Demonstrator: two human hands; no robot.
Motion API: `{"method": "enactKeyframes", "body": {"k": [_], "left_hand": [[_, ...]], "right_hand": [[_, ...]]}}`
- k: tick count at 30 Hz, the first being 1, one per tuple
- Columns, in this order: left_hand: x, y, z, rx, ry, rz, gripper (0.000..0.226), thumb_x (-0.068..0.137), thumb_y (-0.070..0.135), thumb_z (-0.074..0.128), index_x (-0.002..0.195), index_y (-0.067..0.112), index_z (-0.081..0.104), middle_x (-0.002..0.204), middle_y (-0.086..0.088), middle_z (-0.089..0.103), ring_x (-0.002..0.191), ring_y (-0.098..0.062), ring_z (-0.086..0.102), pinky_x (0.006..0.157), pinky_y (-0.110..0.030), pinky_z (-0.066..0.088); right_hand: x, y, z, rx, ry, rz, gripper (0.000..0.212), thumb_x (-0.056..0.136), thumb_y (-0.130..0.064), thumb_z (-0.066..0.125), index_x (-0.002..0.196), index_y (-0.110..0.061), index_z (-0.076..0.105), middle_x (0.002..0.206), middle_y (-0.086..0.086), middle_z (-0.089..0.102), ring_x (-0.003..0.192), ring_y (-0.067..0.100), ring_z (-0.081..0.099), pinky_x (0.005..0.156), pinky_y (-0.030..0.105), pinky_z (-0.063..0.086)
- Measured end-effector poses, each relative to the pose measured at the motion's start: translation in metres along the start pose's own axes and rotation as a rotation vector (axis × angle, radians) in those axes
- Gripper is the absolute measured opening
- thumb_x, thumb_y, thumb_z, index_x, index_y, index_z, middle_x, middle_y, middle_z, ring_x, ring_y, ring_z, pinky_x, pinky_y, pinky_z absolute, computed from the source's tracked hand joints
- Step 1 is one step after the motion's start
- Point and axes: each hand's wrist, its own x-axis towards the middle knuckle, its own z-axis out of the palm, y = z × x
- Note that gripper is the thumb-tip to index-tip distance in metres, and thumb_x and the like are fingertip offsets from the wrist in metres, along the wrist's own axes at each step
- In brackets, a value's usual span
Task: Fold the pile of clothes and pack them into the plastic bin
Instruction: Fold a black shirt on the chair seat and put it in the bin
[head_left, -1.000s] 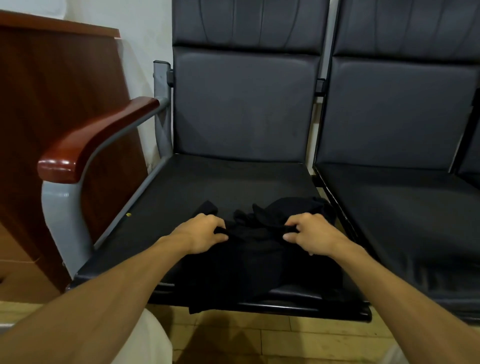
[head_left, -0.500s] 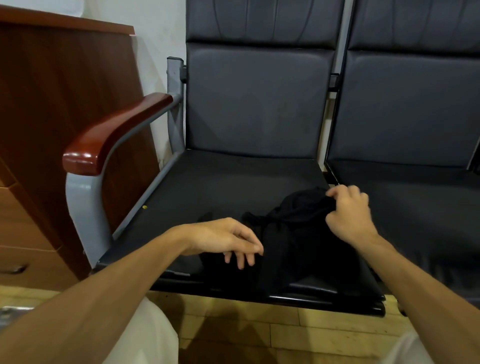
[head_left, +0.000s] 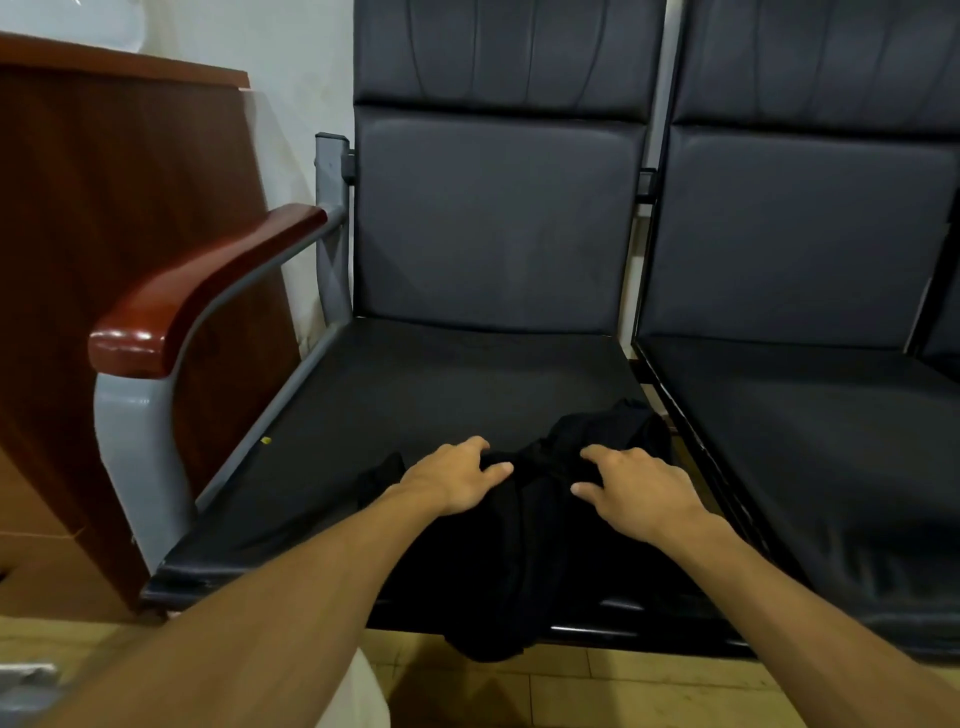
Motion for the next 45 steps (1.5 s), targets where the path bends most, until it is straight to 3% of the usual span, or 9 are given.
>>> {"method": "enactKeyframes", "body": {"k": [7, 13, 18, 22, 27, 33, 36, 39, 45], "left_hand": [[0.015, 0.007, 0.002, 0.025, 0.043, -0.045, 0.018, 0.092, 0.032, 0.06, 0.079, 0.024, 0.05, 0.098, -0.002, 0.061, 0.092, -0.021, 0.061, 0.083, -0.036, 0.051], [0.003, -0.018, -0.027, -0.077, 0.366, -0.201, 0.016, 0.096, 0.024, 0.04, 0.098, 0.009, 0.047, 0.096, -0.011, 0.055, 0.088, -0.031, 0.057, 0.078, -0.039, 0.048], [-0.015, -0.036, -0.048, -0.325, 0.628, -0.261, 0.014, 0.098, 0.019, 0.039, 0.098, 0.006, 0.042, 0.083, -0.007, 0.048, 0.076, -0.023, 0.048, 0.065, -0.035, 0.036], [-0.025, -0.041, -0.056, -0.715, 0.652, -0.263, 0.015, 0.094, 0.023, 0.044, 0.09, 0.009, 0.043, 0.08, -0.007, 0.05, 0.067, -0.016, 0.046, 0.058, -0.031, 0.039], [-0.022, -0.052, -0.054, -1.018, 0.478, -0.242, 0.005, 0.093, 0.009, 0.04, 0.088, 0.01, 0.041, 0.064, -0.012, 0.054, 0.054, -0.022, 0.06, 0.079, -0.048, 0.053], [-0.035, -0.056, -0.057, -0.223, 0.264, -0.189, 0.028, 0.099, 0.031, 0.048, 0.083, 0.011, 0.059, 0.075, -0.007, 0.059, 0.066, -0.019, 0.056, 0.059, -0.028, 0.042], [-0.038, -0.051, -0.062, -0.165, 0.357, -0.189, 0.042, 0.102, 0.033, 0.04, 0.069, 0.01, 0.053, 0.077, -0.009, 0.057, 0.075, -0.025, 0.056, 0.066, -0.032, 0.041], [-0.044, -0.028, -0.068, -0.633, 0.449, -0.044, 0.041, 0.103, 0.031, 0.04, 0.081, 0.003, 0.06, 0.077, -0.011, 0.063, 0.071, -0.023, 0.061, 0.069, -0.031, 0.049], [-0.087, 0.032, -0.061, -0.948, -0.182, 0.41, 0.022, 0.1, 0.015, 0.047, 0.096, -0.001, 0.062, 0.07, -0.008, 0.053, 0.057, -0.012, 0.046, 0.06, -0.022, 0.041]], "right_hand": [[0.009, 0.014, -0.01, 0.192, 0.108, 0.171, 0.025, 0.097, -0.026, 0.043, 0.112, -0.011, 0.056, 0.108, 0.013, 0.064, 0.1, 0.034, 0.061, 0.075, 0.033, 0.044], [0.024, 0.042, -0.019, 1.482, 0.26, 0.53, 0.037, 0.099, -0.006, 0.029, 0.134, -0.001, 0.041, 0.102, 0.021, 0.062, 0.07, 0.028, 0.067, 0.053, 0.031, 0.059], [0.031, 0.045, -0.024, 1.861, 0.514, 0.614, 0.038, 0.101, -0.004, 0.029, 0.135, 0.008, 0.039, 0.125, 0.026, 0.057, 0.105, 0.031, 0.062, 0.097, 0.039, 0.05], [0.033, 0.027, -0.021, 1.75, 0.377, 0.544, 0.044, 0.095, 0.006, 0.04, 0.138, 0.001, 0.038, 0.13, 0.02, 0.052, 0.116, 0.03, 0.056, 0.102, 0.041, 0.047], [0.023, 0.003, -0.007, 0.886, 0.311, 0.288, 0.048, 0.088, -0.011, 0.063, 0.132, -0.015, 0.044, 0.125, 0.005, 0.049, 0.114, 0.024, 0.052, 0.095, 0.033, 0.043], [0.019, -0.027, 0.005, 0.493, 0.241, -0.239, 0.033, 0.091, -0.017, 0.062, 0.122, -0.02, 0.052, 0.111, -0.008, 0.046, 0.111, 0.009, 0.049, 0.097, 0.028, 0.044], [0.023, -0.037, 0.006, 0.484, 0.131, -0.29, 0.028, 0.093, -0.026, 0.062, 0.12, -0.023, 0.056, 0.106, -0.009, 0.052, 0.097, 0.006, 0.053, 0.09, 0.024, 0.047], [0.024, -0.049, 0.002, 0.799, 0.024, -0.113, 0.024, 0.098, -0.039, 0.048, 0.107, -0.022, 0.061, 0.087, -0.005, 0.07, 0.079, 0.011, 0.065, 0.078, 0.027, 0.05], [0.024, -0.053, -0.005, 1.272, -0.276, 0.149, 0.052, 0.098, -0.059, 0.031, 0.101, -0.018, 0.063, 0.086, 0.017, 0.07, 0.059, 0.02, 0.059, 0.059, 0.029, 0.044]]}}
